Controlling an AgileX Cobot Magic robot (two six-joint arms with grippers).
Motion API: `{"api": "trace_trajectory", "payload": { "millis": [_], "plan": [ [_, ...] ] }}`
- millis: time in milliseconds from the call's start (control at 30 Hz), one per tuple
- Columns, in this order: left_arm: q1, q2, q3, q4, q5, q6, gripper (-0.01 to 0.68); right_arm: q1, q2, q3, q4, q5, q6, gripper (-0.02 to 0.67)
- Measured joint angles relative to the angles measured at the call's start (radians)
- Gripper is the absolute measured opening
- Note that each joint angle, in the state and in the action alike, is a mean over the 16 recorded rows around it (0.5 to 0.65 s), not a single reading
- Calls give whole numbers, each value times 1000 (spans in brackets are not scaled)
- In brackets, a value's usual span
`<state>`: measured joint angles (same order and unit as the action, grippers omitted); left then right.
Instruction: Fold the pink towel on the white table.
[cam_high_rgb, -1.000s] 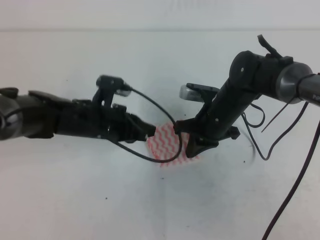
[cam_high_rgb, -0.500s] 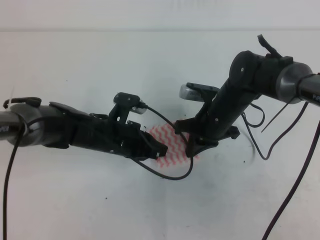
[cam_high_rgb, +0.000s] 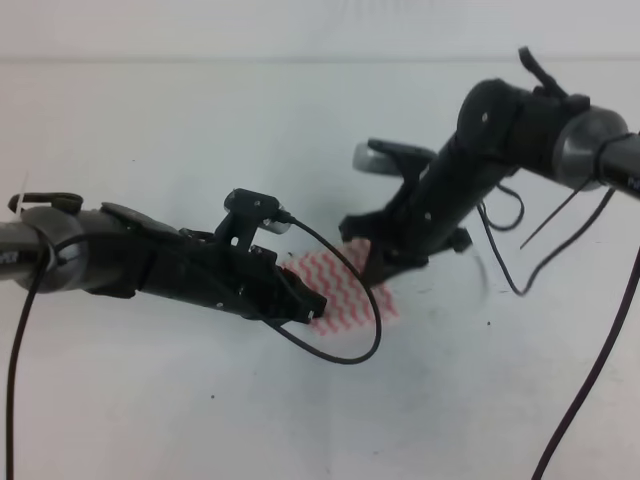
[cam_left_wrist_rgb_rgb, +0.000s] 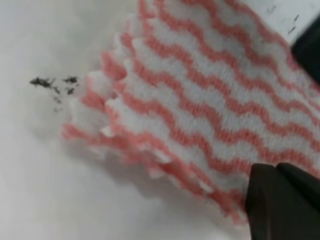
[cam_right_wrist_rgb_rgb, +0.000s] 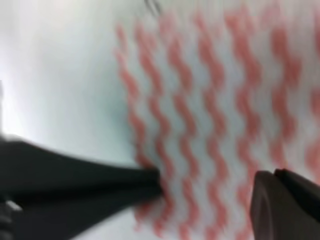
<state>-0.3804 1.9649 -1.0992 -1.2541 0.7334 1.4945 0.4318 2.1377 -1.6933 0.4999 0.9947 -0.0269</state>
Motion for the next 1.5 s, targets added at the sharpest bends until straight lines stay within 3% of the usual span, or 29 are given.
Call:
{"api": "trace_trajectory", "payload": {
  "millis": [800, 1500],
  "plan": [
    [0, -12, -1, 1, -37, 2, -5, -2, 76, -76, -16, -138, 27, -18],
    [-15, 54, -67, -273, -57, 151, -5, -14, -71, -101, -218, -54, 108, -18]
  ]
}}
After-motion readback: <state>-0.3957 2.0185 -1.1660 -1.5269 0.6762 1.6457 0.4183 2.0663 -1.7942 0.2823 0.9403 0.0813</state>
